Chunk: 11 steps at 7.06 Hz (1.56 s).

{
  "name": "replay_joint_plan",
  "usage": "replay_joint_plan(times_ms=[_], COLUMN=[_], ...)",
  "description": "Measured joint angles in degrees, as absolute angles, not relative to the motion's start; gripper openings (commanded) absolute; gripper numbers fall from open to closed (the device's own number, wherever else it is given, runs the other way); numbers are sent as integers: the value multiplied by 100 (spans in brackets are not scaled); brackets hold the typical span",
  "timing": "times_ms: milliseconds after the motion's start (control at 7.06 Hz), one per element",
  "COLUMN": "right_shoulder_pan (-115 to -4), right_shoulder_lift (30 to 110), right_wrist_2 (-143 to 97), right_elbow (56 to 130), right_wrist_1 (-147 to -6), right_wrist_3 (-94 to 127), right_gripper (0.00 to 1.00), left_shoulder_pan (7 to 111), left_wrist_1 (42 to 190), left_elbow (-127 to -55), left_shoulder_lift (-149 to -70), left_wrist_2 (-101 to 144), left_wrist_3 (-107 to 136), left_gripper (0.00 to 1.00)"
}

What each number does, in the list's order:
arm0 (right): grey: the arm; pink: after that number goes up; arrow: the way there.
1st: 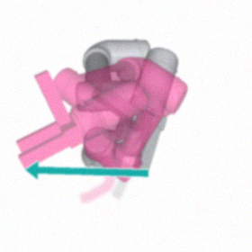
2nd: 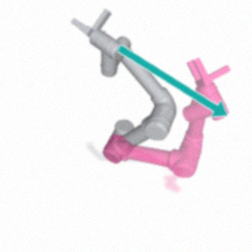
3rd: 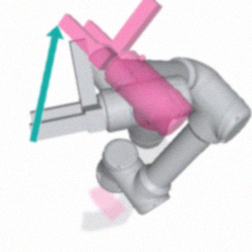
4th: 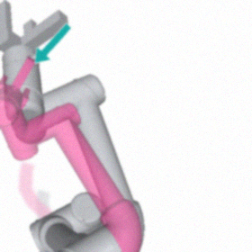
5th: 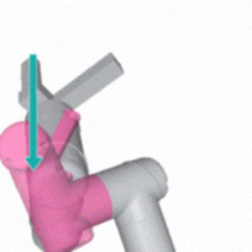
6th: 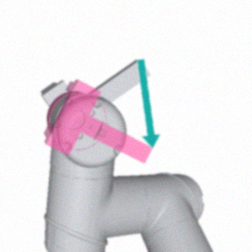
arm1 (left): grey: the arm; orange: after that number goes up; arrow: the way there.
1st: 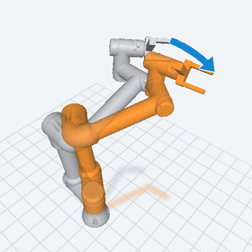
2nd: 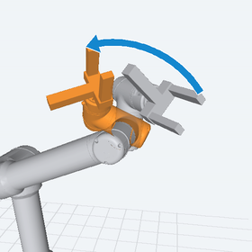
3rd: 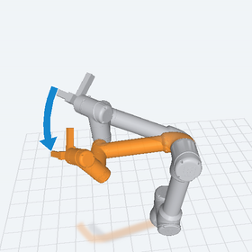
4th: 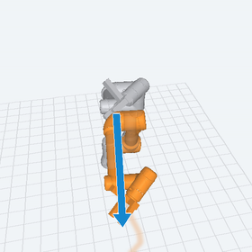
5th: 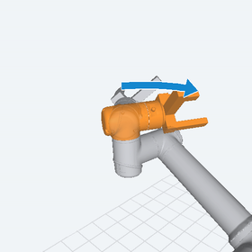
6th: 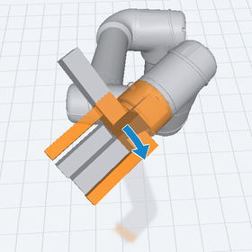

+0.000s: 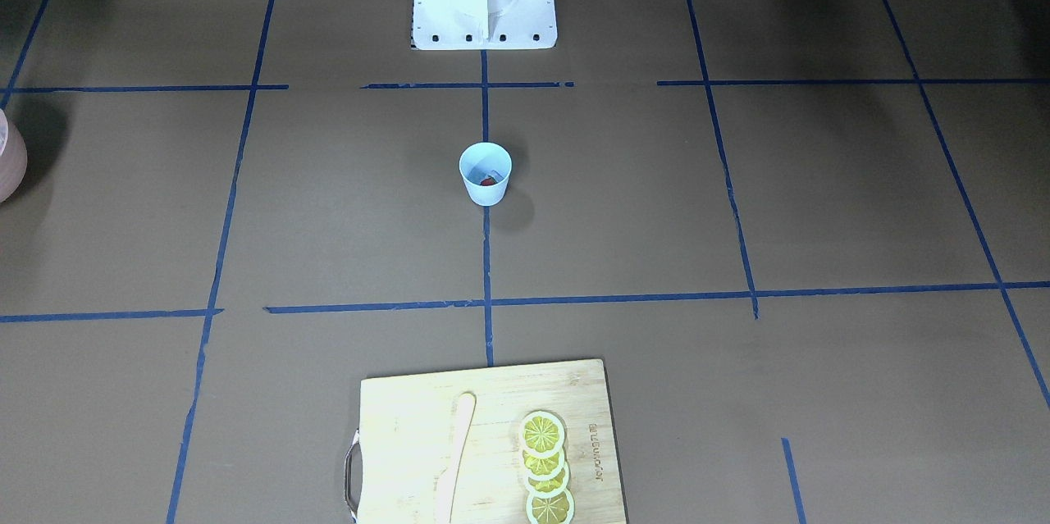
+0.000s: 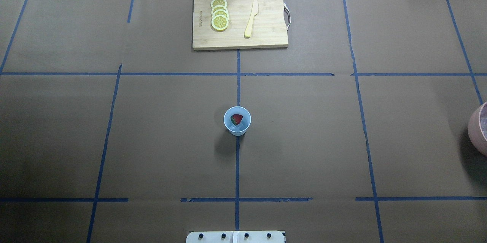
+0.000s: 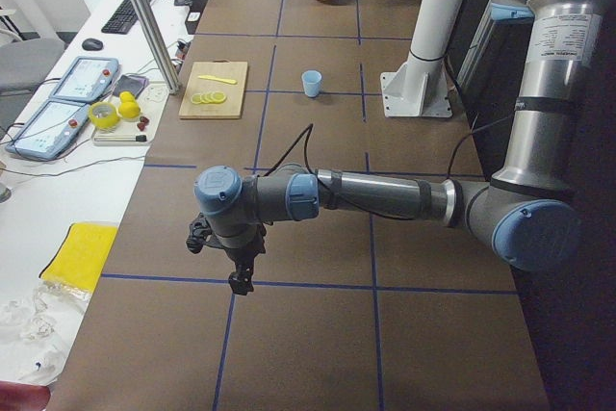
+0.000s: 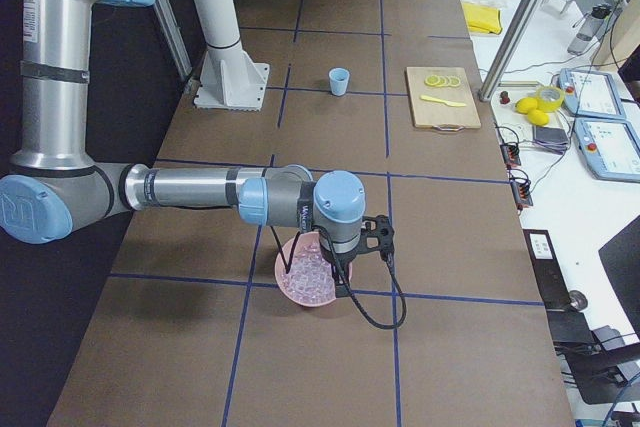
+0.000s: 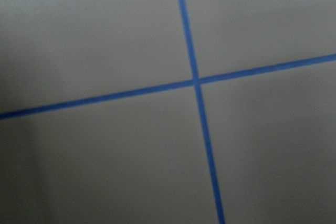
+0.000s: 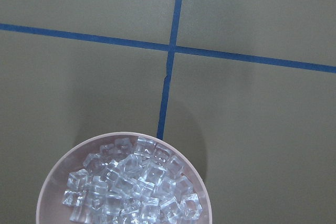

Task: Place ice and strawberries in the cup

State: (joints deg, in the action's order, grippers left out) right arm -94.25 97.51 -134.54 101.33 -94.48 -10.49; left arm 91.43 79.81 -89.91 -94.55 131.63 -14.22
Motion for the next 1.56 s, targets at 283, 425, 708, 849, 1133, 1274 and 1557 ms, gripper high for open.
replay_joint_plan(times_ms=[283, 425, 708, 849, 1133, 1274, 1557], right_shoulder_pan=[-9423, -9422, -9422, -9422, -9422, -9422, -9422], right_shoulder_lift=[9752, 9752, 9748, 9747, 9749, 9752, 9755], right_wrist_2=[-13450, -13448, -13449, -13451, -13448, -13448, -13447], right_elbow=[10134, 10134, 10134, 10134, 10134, 10134, 10134], right_wrist_1=[-9448, -9448, -9448, -9448, -9448, -9448, -9448], right_wrist_3=[-1044, -1040, -1038, -1037, -1037, -1035, -1029], right_gripper=[100, 100, 100, 100, 100, 100, 100], left_shoulder_pan=[9149, 9150, 9150, 9150, 9149, 9149, 9149], left_wrist_1=[8016, 8011, 8015, 8023, 8032, 8033, 8033], left_elbow=[-9046, -9057, -9093, -9107, -9120, -9122, -9123], left_shoulder_lift=[-9343, -9326, -9298, -9262, -9233, -9228, -9222], left_wrist_2=[13156, 13167, 13161, 13151, 13134, 13127, 13124], left_wrist_3=[-1404, -1402, -1450, -1467, -1470, -1468, -1468], left_gripper=[100, 100, 100, 100, 100, 100, 100])
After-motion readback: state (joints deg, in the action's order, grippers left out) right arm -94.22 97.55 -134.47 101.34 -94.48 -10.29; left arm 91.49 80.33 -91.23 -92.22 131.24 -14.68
